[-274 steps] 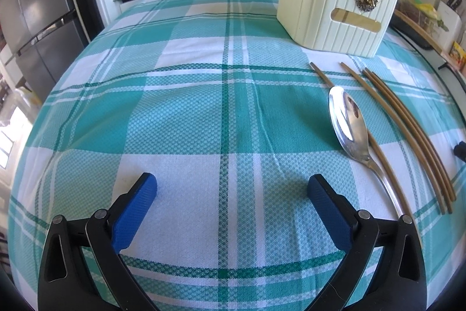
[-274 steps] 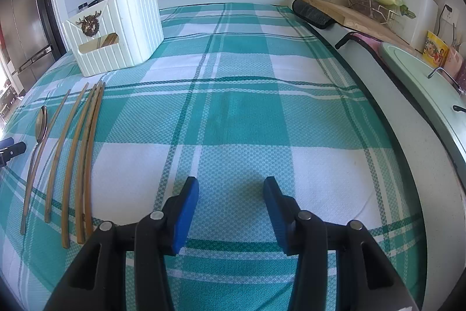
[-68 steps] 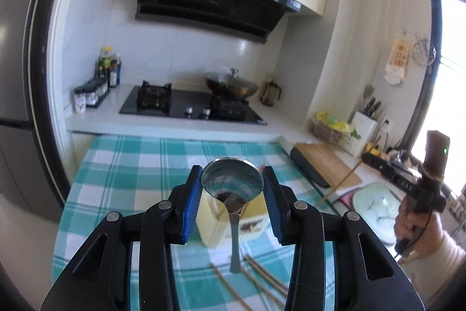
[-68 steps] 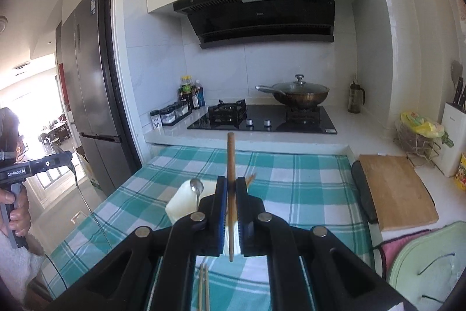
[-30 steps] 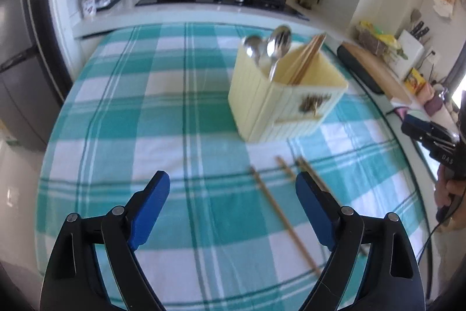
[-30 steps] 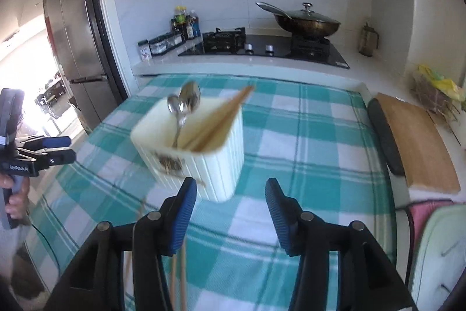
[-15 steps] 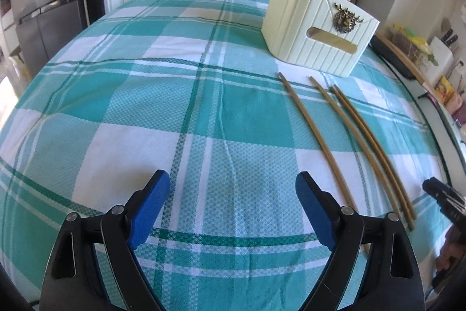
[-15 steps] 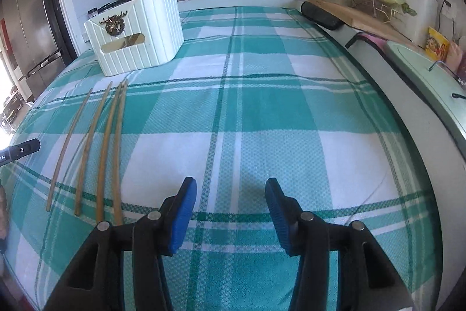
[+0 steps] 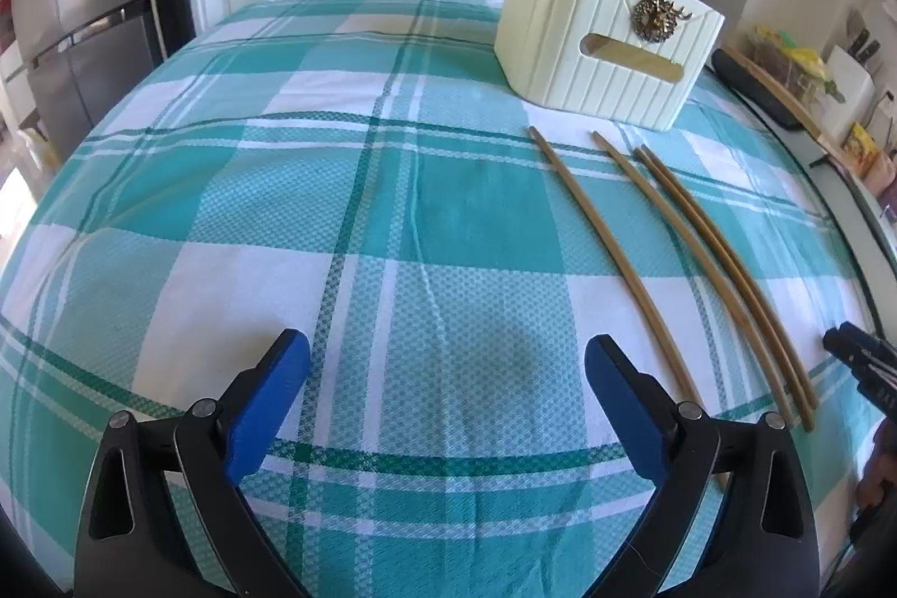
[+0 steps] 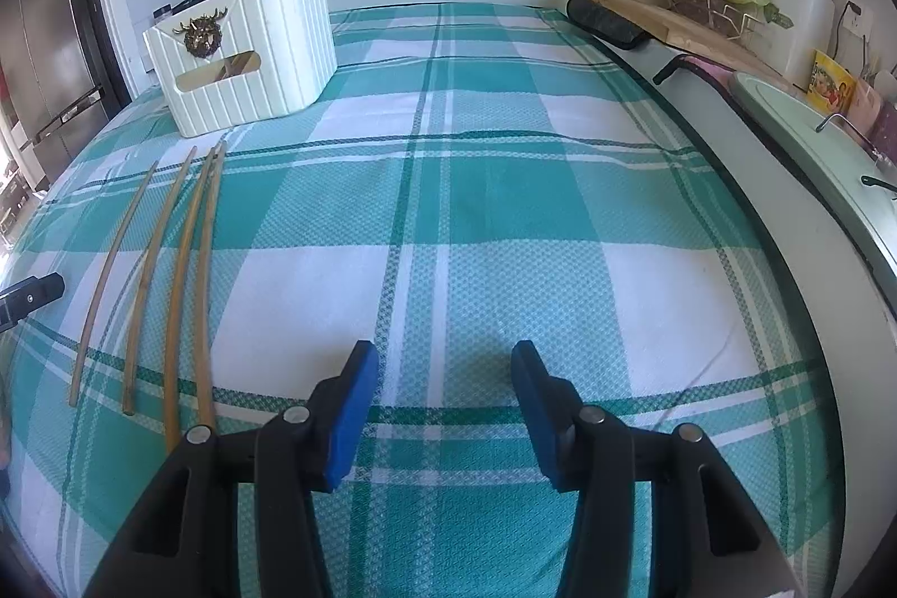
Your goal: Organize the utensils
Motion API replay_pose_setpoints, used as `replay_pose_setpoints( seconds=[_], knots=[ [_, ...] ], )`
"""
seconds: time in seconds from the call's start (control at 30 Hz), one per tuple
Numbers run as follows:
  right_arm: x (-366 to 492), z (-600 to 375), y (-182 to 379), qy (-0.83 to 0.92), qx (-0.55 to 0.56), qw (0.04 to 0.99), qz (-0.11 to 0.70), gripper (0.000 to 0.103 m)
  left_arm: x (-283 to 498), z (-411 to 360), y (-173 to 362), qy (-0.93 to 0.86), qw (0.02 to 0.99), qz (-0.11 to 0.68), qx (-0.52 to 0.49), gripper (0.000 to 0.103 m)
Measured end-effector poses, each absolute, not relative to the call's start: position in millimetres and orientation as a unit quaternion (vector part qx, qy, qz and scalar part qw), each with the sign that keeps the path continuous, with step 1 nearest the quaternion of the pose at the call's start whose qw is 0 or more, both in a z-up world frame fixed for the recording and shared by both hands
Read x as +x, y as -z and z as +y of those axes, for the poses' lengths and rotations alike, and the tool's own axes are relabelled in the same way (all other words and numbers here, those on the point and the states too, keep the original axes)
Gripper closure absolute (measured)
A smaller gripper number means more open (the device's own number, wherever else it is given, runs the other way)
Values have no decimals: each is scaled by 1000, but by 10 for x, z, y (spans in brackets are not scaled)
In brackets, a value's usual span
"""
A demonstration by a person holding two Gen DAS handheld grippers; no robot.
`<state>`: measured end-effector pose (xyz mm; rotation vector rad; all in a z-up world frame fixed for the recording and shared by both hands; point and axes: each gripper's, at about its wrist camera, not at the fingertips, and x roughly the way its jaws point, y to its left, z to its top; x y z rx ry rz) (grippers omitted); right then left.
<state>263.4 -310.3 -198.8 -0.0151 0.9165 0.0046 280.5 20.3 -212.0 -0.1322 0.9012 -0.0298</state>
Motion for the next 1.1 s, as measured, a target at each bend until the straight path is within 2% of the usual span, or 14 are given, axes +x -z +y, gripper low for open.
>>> replay_pose_setpoints(
  seconds=[0.2, 0.37, 0.63, 0.9, 1.0, 1.1],
  knots=[
    [2636, -3105, 1988, -2, -9, 897, 443, 52, 2770, 238, 2078, 15, 903, 422, -79, 5],
    [2636, -3107, 1988, -2, -9, 897, 443, 52, 2722, 135, 1830, 44, 913, 389, -113, 5],
    [2636, -3110, 1978, -5, -6, 896, 443, 51, 2982, -469, 1895, 55, 905, 421, -28, 5],
    [2752, -2809, 1792, -133, 17, 883, 449, 51, 2960, -629, 2081, 44, 891, 450, 28, 12],
    [2834, -2636, 1814, -171, 5, 869, 464, 56, 2926, -612, 2070, 49, 891, 450, 29, 18],
    [2882, -2445, 1856, -202, -22, 855, 477, 70, 2910, -604, 2061, 53, 892, 449, 32, 27]
  ],
)
